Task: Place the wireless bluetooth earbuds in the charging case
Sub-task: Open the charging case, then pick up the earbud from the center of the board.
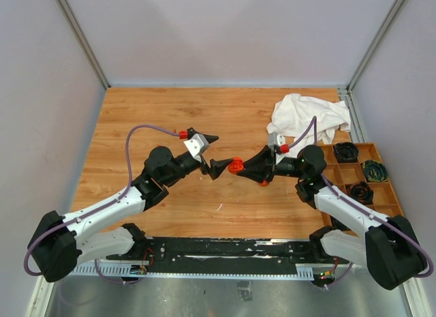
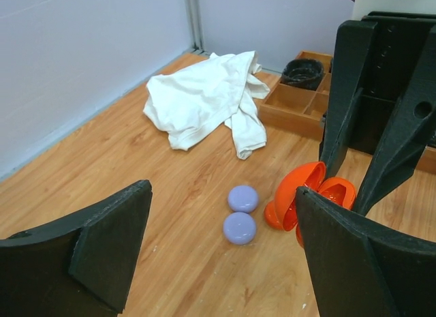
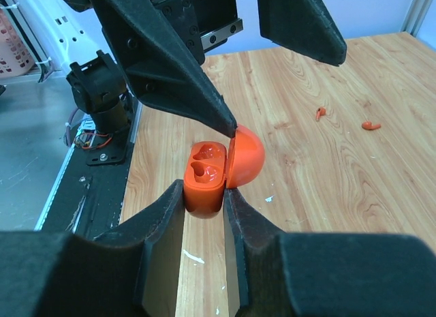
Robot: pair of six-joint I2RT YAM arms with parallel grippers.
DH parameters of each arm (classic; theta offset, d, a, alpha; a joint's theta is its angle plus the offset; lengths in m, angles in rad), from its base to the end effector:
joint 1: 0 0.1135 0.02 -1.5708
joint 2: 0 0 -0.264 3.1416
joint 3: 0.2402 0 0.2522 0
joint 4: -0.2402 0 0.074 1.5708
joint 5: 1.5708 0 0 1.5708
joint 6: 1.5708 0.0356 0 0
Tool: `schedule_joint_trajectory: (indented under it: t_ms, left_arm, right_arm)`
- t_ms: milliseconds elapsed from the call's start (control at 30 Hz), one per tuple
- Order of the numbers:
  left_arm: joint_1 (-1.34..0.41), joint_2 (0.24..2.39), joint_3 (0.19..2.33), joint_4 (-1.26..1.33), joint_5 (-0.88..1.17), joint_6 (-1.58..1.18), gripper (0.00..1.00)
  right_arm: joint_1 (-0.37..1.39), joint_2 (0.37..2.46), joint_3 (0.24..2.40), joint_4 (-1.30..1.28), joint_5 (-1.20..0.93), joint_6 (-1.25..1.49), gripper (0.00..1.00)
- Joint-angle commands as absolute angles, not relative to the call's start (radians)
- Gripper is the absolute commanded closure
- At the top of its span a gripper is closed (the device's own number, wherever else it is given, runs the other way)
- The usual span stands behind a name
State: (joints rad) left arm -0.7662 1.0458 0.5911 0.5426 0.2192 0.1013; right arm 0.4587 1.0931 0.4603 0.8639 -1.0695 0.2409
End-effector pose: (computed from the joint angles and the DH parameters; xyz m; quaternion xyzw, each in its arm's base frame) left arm 0.1693 -0.1737 0.2978 0.3553 0.5752 -0.3091 0.6688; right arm 0.1837 0.1255 0.2723 -0.4552 0.4876 0.5284 0.5252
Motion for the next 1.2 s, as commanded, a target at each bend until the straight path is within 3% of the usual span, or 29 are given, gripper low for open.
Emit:
schedule_joint_trajectory:
  t_ms: [0,100,267,467,767,1167]
  left_arm:
    - [-0.752,1.043,0.624,0.571,0.194,0.064,0.08]
    - [-0.750,1.039,0.622,0.573,0.155,0.045,0.07]
    - [-0.729,1.066,0.627,0.544,-0.091,-0.037,0.06]
    - [-0.613,1.143,0.650,0.429,-0.265,-0.230,0.04]
    - [-0.422,1.311,0.733,0.169,-0.401,-0.496,0.04]
    - [-0.247,1.547,0.833,0.008,-0.430,-0.633,0.17]
  right_arm:
    - [0.453,1.103,0.450,0.894,-1.068,0.242,0.99]
    - [0.453,1.102,0.449,0.847,-1.025,0.212,0.99]
    - [0.453,1.105,0.435,0.780,-0.911,0.163,0.99]
    - [0.452,1.124,0.408,0.801,-0.844,0.166,0.99]
    - [0.453,1.192,0.381,0.881,-0.812,0.202,0.99]
    - [0.455,1.220,0.379,0.879,-0.785,0.185,0.99]
